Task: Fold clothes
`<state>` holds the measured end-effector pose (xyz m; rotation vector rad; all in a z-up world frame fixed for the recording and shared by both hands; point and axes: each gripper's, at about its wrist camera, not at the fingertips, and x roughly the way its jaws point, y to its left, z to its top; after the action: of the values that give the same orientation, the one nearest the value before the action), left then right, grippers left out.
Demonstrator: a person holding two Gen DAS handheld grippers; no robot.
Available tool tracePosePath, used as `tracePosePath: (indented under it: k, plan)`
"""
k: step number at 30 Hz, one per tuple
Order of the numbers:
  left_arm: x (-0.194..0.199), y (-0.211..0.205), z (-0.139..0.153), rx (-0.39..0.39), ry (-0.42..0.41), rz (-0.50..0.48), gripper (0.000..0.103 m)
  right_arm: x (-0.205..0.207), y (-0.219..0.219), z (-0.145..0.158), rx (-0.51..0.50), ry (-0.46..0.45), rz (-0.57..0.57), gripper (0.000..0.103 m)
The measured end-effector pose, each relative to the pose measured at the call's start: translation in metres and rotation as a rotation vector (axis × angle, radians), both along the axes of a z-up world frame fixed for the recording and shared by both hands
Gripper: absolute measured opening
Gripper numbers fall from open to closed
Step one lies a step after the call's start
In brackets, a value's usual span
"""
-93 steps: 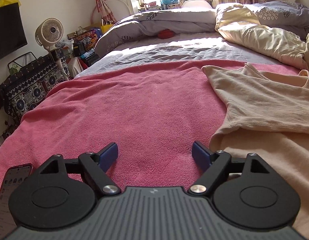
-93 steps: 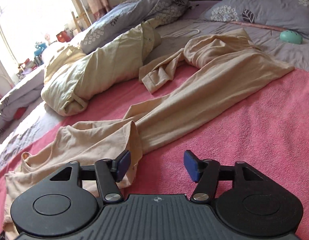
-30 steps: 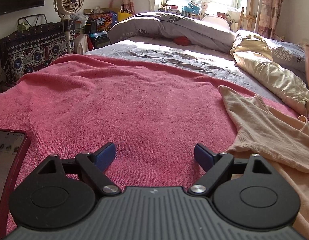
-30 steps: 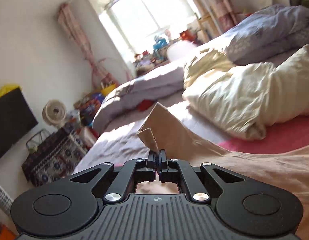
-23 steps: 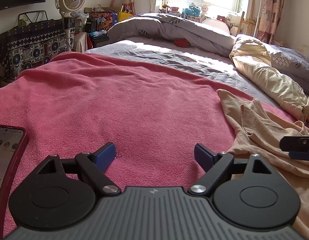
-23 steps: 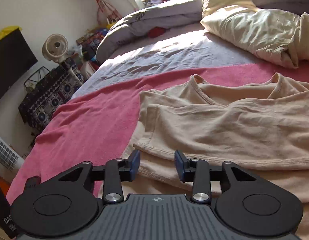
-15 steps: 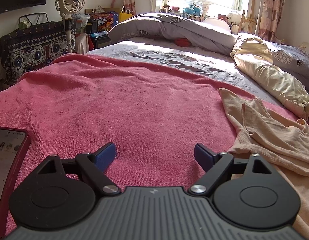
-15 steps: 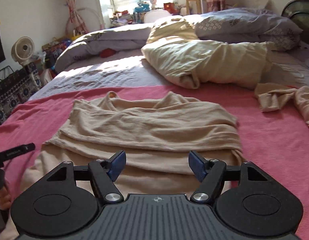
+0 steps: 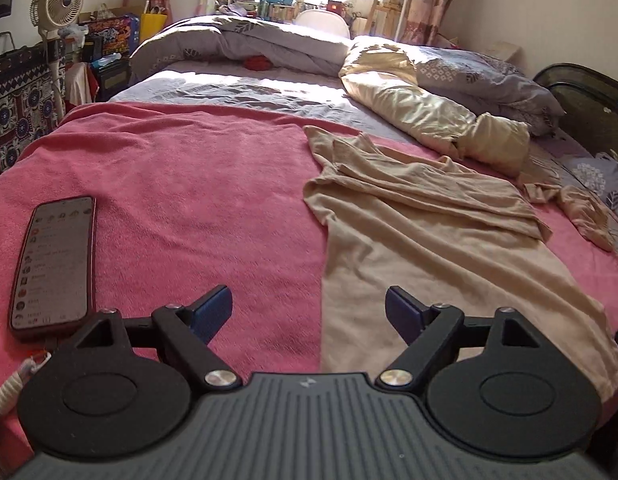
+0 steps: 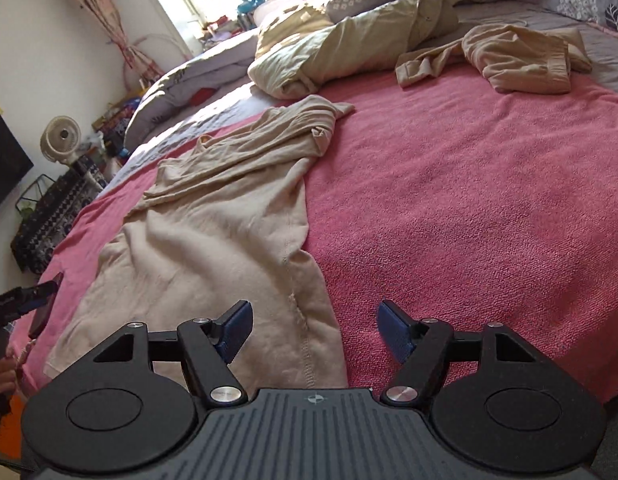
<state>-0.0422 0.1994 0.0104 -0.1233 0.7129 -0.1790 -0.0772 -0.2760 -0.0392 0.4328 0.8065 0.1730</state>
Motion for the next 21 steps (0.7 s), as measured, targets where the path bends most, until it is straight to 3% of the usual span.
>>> tracePosePath:
  k: [2,4,5,8,11,13,16,18,19,21]
  plan:
    - [-0.015,-0.014,0.000,-0.021,0.004,-0.044,0.085,-0.003,0.006,-0.003,-0.024,0.015,-0.012,0.026]
    - [-0.023,-0.033,0.000,-0.011,0.005,-0.074,0.085,-0.006,0.010,-0.001,-0.031,0.026,-0.018,0.007]
    - [-0.023,-0.041,-0.002,0.016,0.009,-0.073,0.085,-0.009,0.009,0.001,-0.004,0.028,-0.012,0.005]
    - [-0.018,-0.054,-0.013,0.110,0.049,-0.036,0.085,-0.025,0.005,0.007,0.016,0.022,0.001,0.004]
    - [-0.016,-0.051,-0.031,0.204,0.104,0.004,0.086,-0.039,0.002,0.001,0.006,0.071,0.005,0.004]
    - [-0.021,-0.045,-0.035,0.208,0.095,0.002,0.088,-0.043,0.002,0.001,-0.027,0.082,0.004,0.005]
    - [-0.025,-0.040,-0.037,0.205,0.094,-0.003,0.090,-0.022,0.007,0.019,-0.168,-0.033,-0.018,0.014]
    - [-0.024,-0.041,-0.039,0.209,0.090,-0.001,0.092,0.009,0.018,0.029,-0.327,-0.163,-0.030,0.035]
    - [-0.024,-0.041,-0.040,0.209,0.087,0.001,0.093,0.027,0.024,0.033,-0.413,-0.231,-0.035,0.051]
    - [-0.025,-0.040,-0.042,0.202,0.081,0.006,0.094,0.070,0.043,0.032,-0.588,-0.321,-0.035,0.052]
